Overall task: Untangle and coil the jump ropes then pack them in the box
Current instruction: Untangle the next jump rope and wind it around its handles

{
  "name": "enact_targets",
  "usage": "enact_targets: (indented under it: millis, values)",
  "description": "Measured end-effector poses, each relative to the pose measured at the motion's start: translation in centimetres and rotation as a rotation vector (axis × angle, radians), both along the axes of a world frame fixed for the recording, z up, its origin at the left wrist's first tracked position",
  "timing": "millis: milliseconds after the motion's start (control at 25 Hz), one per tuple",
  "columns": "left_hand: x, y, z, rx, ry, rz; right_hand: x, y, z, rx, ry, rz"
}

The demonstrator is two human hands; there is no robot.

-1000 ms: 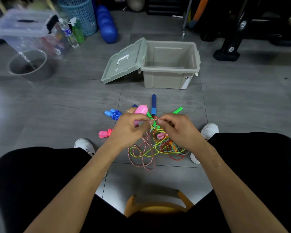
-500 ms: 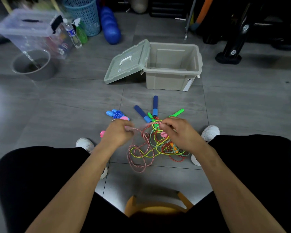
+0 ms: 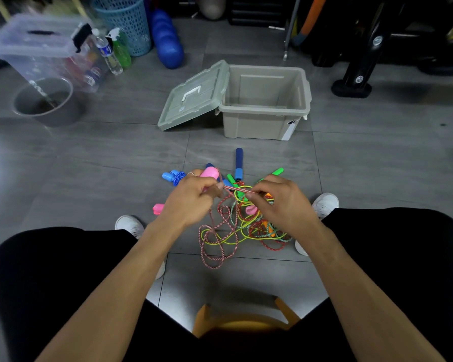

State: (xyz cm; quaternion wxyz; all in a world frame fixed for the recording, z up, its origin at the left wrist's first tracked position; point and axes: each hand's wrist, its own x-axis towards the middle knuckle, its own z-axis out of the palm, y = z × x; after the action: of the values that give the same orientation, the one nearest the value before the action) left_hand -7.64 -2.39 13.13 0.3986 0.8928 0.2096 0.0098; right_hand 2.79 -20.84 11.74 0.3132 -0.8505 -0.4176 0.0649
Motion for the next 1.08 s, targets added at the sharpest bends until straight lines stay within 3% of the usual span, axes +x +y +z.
enact_targets:
  millis: [80, 160, 240, 360, 440, 480, 560, 680, 760, 840, 960, 1080]
  values:
    - [-0.1, 0.0, -0.1, 0.043, 0.033, -0.051, -0.4, 0.1, 0.0, -0.005, 0.051, 0.039]
    - [-0.3, 0.3, -0.6, 0.031, 0.038, -0.072, -0.8, 0.2, 0.2, 0.013, 0.279, 0.065]
    - [-0.3, 0.9, -0.5, -0.036, -0.035, 0.025, -0.4, -0.1, 0.1, -0.062, 0.383, 0.087]
    - [-0.4, 2.5, -0.3, -0.084, -0.130, 0.304, 0.3, -0.9, 0.2, -0.136, 0.357, 0.069]
    - [-0.8, 3.5, -1.3, -0.171, -0.005, 0.376, 0.4, -0.9, 0.8, -0.041, 0.300, 0.005]
    - [-1.0, 3.6, -2.1, -0.260, 0.084, 0.365, 0.3, -0.7, 1.1, 0.012, 0.255, 0.004]
    - [-1.3, 3.1, -2.8, -0.238, 0.219, 0.270, 0.1, -0.2, 1.7, 0.064, 0.212, 0.059]
    - [-0.7, 0.6, -1.4, -0.271, 0.093, 0.078, -0.2, 0.1, 1.4, 0.039, 0.218, 0.124]
    - [-0.4, -1.0, -0.5, -0.163, -0.038, -0.099, -0.5, 0.2, 1.1, 0.026, 0.229, 0.155]
    - [-0.2, -1.3, -0.6, 0.032, -0.133, -0.135, -0.7, 0.3, 1.0, 0.031, 0.244, 0.157]
    - [0.1, -0.1, -0.7, 0.042, -0.206, 0.068, -0.7, -0.1, 1.3, 0.007, 0.318, 0.105]
    - [-0.4, 3.0, -2.6, 0.157, 0.003, 0.239, -0.8, -0.3, 1.9, 0.024, 0.297, 0.092]
